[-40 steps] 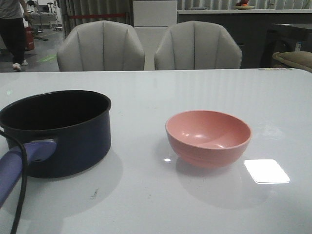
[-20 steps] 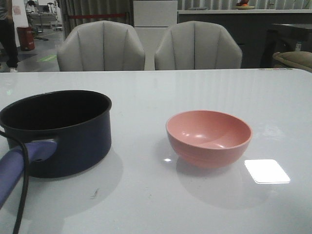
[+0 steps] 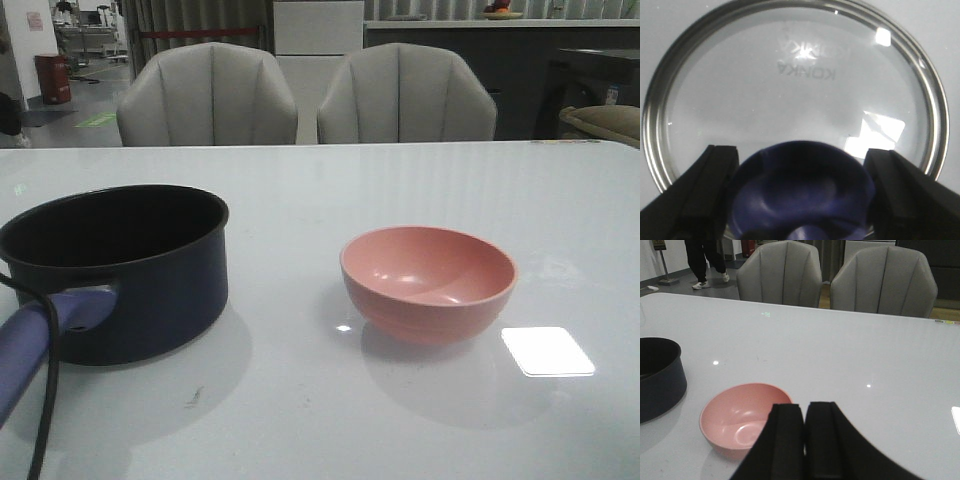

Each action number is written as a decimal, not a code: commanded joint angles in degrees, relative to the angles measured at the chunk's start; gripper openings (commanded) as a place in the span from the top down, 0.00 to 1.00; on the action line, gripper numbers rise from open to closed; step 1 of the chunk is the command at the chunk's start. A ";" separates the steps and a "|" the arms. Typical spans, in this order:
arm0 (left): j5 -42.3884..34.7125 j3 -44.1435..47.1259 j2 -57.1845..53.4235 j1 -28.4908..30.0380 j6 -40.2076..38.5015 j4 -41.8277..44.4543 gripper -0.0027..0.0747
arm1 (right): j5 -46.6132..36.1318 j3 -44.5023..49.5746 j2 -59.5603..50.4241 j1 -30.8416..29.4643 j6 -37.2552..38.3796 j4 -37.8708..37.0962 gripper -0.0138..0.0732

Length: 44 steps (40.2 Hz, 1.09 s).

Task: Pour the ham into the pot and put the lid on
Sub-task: 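Grasp the purple lid knob with the left gripper and lift the lid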

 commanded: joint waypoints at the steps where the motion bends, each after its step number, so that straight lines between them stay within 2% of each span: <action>1: -0.77 -1.67 -2.40 0.02 0.02 -0.27 0.60 | -4.62 -1.65 0.18 0.01 -0.30 0.34 0.67; 4: -0.77 -1.67 -2.51 0.02 0.02 -0.27 0.66 | -4.62 -1.65 0.18 0.01 -0.30 0.34 0.67; 9: -0.25 -2.58 -2.87 0.02 0.02 -0.27 0.70 | -4.62 -1.65 0.18 0.01 -0.30 0.34 0.67; 28: 2.08 -11.95 -13.80 -0.77 0.28 -2.85 0.70 | -4.62 -1.65 0.18 0.01 -0.30 0.34 0.67; 36: 5.94 -16.67 -17.26 -6.21 2.29 -2.85 0.70 | -4.62 -1.65 0.18 0.01 -0.30 0.34 0.67; 44: 7.20 -18.17 -17.39 -16.09 4.54 -2.61 0.70 | -4.62 -1.65 0.18 0.01 -0.30 0.34 0.67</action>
